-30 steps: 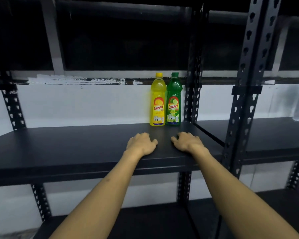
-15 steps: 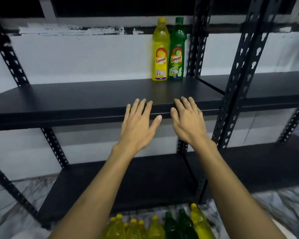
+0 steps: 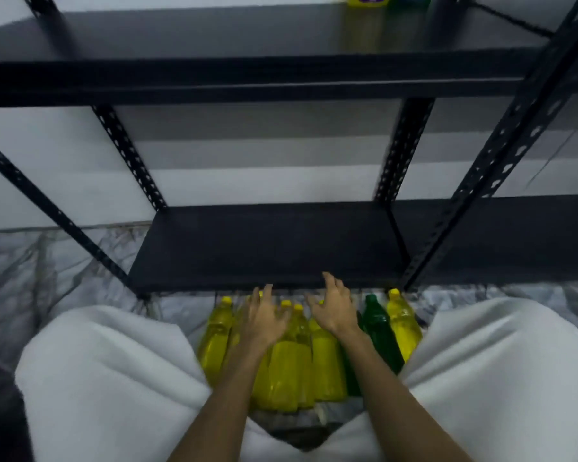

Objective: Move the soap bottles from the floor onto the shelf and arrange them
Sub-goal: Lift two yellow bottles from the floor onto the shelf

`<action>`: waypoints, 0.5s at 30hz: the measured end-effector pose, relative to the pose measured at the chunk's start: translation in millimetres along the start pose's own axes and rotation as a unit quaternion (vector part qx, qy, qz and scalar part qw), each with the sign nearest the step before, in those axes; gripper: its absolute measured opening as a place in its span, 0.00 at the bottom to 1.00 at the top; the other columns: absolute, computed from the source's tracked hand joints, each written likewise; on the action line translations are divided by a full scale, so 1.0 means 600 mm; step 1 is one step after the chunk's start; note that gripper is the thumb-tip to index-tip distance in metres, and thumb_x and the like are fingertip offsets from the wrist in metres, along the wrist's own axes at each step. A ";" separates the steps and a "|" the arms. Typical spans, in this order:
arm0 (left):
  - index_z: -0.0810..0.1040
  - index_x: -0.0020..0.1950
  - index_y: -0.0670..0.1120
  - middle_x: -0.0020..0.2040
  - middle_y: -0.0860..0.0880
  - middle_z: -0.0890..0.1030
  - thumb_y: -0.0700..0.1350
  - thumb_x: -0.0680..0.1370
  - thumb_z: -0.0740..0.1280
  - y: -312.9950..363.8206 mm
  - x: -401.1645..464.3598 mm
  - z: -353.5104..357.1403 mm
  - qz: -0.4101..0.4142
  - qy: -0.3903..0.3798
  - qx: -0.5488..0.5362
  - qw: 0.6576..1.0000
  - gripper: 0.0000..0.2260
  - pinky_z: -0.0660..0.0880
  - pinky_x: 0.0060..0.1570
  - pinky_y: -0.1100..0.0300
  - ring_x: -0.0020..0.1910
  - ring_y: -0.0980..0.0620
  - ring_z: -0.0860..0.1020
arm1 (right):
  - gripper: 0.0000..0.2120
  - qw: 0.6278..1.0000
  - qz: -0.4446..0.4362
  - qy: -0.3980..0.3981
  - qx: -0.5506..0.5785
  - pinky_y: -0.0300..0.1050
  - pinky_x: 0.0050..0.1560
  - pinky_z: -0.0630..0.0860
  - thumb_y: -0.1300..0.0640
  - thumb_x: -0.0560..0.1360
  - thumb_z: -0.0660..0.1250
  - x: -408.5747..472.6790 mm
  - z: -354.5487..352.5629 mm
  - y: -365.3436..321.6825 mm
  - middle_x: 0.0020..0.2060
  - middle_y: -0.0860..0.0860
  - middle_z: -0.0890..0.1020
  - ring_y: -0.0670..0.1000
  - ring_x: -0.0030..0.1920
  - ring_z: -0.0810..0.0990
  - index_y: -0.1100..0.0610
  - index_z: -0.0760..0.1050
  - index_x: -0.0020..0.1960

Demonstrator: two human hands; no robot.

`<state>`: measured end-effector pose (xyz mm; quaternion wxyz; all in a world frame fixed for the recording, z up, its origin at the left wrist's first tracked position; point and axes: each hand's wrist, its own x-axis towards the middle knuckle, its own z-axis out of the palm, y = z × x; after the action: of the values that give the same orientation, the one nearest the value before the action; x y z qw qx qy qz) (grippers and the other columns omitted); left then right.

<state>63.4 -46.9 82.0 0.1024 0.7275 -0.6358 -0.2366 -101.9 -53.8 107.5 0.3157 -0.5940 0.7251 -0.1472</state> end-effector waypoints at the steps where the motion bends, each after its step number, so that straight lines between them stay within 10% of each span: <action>1: 0.58 0.81 0.47 0.79 0.41 0.62 0.61 0.79 0.64 -0.020 -0.004 0.019 -0.023 -0.024 0.000 0.999 0.36 0.60 0.75 0.49 0.78 0.41 0.60 | 0.37 0.999 0.020 -0.039 0.001 0.62 0.74 0.63 0.39 0.80 0.62 0.002 0.037 0.020 0.78 0.55 0.63 0.60 0.77 0.63 0.53 0.54 0.81; 15: 0.50 0.82 0.46 0.81 0.41 0.57 0.58 0.78 0.69 -0.166 -0.023 0.133 -0.212 -0.109 -0.105 0.966 0.41 0.63 0.73 0.45 0.78 0.37 0.58 | 0.43 0.968 0.086 -0.233 0.035 0.47 0.68 0.68 0.45 0.80 0.68 0.003 0.237 0.076 0.78 0.59 0.63 0.60 0.76 0.67 0.62 0.48 0.82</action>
<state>111.8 -4.7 -29.0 0.0561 0.8005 -0.4461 -0.3964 -47.1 -21.0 -27.3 0.5078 -0.5360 0.6745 -0.0024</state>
